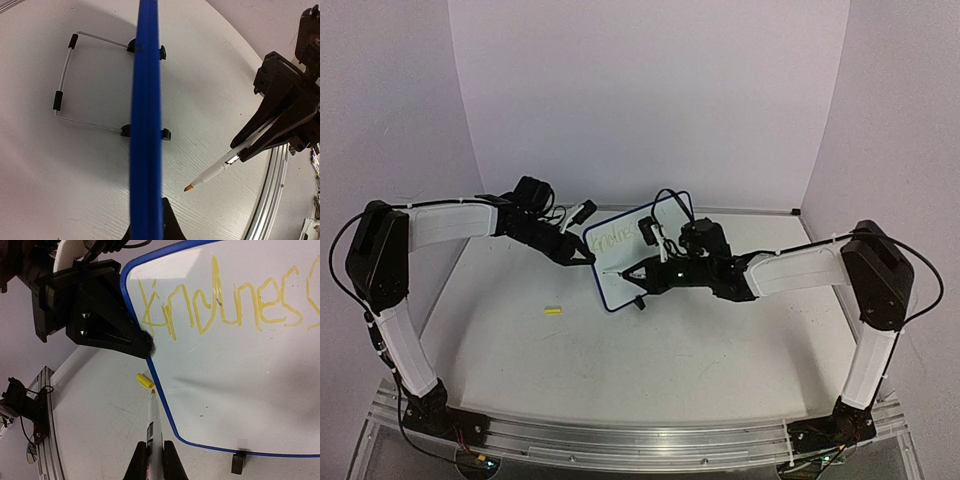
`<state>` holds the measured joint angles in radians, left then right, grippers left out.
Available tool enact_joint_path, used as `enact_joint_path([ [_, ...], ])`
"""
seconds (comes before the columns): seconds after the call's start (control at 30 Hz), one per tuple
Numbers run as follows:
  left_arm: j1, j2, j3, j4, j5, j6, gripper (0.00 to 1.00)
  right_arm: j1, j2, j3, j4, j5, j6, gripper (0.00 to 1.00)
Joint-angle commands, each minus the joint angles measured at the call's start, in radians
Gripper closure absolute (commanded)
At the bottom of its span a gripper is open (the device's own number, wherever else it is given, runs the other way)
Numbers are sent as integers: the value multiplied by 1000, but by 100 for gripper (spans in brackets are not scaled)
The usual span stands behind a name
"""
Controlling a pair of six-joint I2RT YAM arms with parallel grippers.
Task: Write a sentence on the whiteboard
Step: Write on the whiteboard with the whiteboard marker without the cap.
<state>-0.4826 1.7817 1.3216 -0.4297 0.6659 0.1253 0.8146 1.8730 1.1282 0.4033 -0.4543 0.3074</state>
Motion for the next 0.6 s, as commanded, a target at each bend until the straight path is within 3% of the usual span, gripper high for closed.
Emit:
enact_joint_path([
  [0.0,4,5,33,-8,-3,11,100,6,34,52,53,-17,13,100],
  [0.57,5,11,36,-12,-3,19,100,6,88,97,80,51,36,100],
])
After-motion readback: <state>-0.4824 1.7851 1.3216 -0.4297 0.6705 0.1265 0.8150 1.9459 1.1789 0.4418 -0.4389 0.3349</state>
